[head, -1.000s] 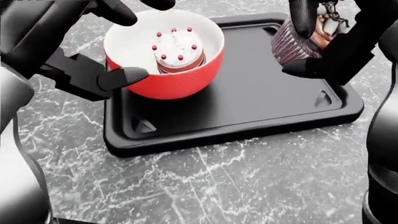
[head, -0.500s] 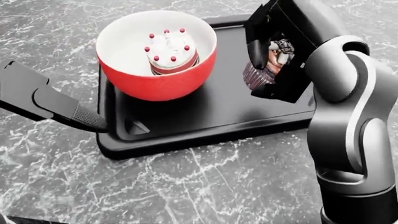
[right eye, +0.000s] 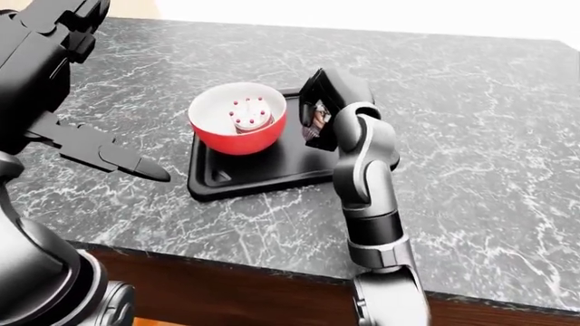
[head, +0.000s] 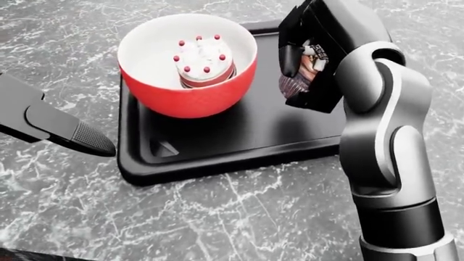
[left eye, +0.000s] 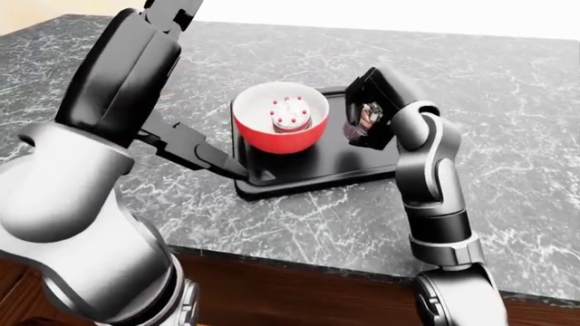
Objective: Pick up the bowl with cake and place it on the tray. Pick up the cupcake and place it on the tray.
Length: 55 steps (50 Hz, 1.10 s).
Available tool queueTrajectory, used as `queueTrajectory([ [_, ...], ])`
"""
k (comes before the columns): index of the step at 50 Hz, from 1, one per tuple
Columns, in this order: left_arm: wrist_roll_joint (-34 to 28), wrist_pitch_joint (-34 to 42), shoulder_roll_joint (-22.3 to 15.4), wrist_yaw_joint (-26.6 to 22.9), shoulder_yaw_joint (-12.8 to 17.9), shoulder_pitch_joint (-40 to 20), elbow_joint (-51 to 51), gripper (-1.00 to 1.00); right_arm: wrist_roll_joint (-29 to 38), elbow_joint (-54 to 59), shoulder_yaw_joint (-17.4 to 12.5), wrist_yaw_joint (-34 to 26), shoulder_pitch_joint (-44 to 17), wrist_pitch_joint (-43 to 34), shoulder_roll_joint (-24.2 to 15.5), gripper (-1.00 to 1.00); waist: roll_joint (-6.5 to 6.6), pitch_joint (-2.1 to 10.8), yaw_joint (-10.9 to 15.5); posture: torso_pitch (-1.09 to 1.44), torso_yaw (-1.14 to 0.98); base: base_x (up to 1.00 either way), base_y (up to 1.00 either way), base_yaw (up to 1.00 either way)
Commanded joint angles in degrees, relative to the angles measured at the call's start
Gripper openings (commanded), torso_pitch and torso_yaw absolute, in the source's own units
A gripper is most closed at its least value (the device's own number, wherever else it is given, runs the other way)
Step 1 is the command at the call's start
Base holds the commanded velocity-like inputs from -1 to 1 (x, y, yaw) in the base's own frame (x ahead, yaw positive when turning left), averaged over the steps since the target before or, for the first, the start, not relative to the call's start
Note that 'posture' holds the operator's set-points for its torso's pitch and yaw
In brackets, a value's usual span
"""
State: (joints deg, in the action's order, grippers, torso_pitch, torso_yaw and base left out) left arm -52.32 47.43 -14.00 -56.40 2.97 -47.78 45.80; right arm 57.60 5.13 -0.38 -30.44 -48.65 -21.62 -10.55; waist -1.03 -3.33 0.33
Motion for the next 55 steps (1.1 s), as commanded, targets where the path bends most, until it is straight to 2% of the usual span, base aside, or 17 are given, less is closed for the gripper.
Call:
queueTrajectory([
  [1, 0.11, -0.85, -0.45, 1.17, 0.52, -1.27, 0.66, 1.00, 0.63, -2.89, -0.68, 0.92, -1.59, 0.68, -0.68, -0.74, 0.19, 1.64, -0.06, 0.00, 0.00, 0.00, 0.00, 0.00],
  [5, 0.08, -0.35, -0.74, 1.04, 0.46, -1.40, 0.88, 1.00, 0.68, -2.50, -0.71, 0.85, -0.59, 0.87, -0.75, -0.53, 0.10, 1.68, -0.03, 0.00, 0.00, 0.00, 0.00, 0.00],
  [12, 0.75, -0.61, -0.87, 1.76, 0.64, -0.49, 1.03, 1.00, 0.36, -1.53, -1.27, 1.60, 0.84, 1.62, -1.42, -0.46, 0.12, 1.77, -0.02, 0.00, 0.00, 0.00, 0.00, 0.00],
  [19, 0.97, -0.49, -1.01, 1.99, 0.81, -0.45, 0.97, 1.00, 0.05, -0.95, -1.39, 1.88, 0.92, 1.85, -1.69, 0.05, 0.00, 1.77, 0.05, 0.00, 0.00, 0.00, 0.00, 0.00],
  [23, 1.10, -0.38, -1.17, 2.03, 0.88, -0.44, 1.03, 1.00, 0.21, -1.59, -1.42, 1.40, 1.05, 1.49, -1.76, 0.22, 0.02, 1.78, 0.06, 0.00, 0.00, 0.00, 0.00, 0.00],
  [28, 1.27, -0.27, -1.29, 2.06, 1.01, -0.16, 1.28, 1.00, 0.11, -1.34, -1.53, 1.43, 0.91, 1.49, -1.96, 0.29, 0.08, 1.72, 0.05, 0.00, 0.00, 0.00, 0.00, 0.00],
  [33, 1.29, 0.15, -1.60, 1.95, 0.95, -0.47, 1.38, 1.00, 0.09, -1.70, -1.61, 1.08, 0.91, 1.09, -2.08, 0.55, 0.13, 1.76, 0.04, 0.00, 0.00, 0.00, 0.00, 0.00],
  [40, 1.35, 0.63, -1.90, 1.91, 0.98, -0.81, 1.45, 1.00, 0.07, -5.26, -2.34, -1.45, 0.80, -0.32, -2.92, 0.53, 0.17, 1.70, 0.01, 0.00, 0.00, 0.00, 0.00, 0.00],
  [45, 1.57, 0.24, -1.62, 2.37, 1.01, -0.13, 1.42, 1.00, -0.44, -17.73, -4.86, -8.76, 2.71, -5.11, -5.11, 0.55, 0.05, 1.49, 0.18, 0.00, 0.00, 0.00, 0.00, 0.00],
  [51, 0.56, 1.06, -1.59, 1.77, 0.35, -1.59, 0.83, 1.00, -2.87, -28.49, -7.94, -14.29, 4.13, -11.13, -7.98, 0.54, -0.30, 1.34, 0.19, 0.00, 0.00, 0.00, 0.00, 0.00],
  [55, -0.28, 0.92, -1.01, 1.35, -0.05, -2.11, 0.57, 1.00, -3.06, -33.59, -8.67, -17.37, 3.88, -14.78, -10.43, 0.57, -0.47, 1.24, 0.13, 0.00, 0.00, 0.00, 0.00, 0.00],
])
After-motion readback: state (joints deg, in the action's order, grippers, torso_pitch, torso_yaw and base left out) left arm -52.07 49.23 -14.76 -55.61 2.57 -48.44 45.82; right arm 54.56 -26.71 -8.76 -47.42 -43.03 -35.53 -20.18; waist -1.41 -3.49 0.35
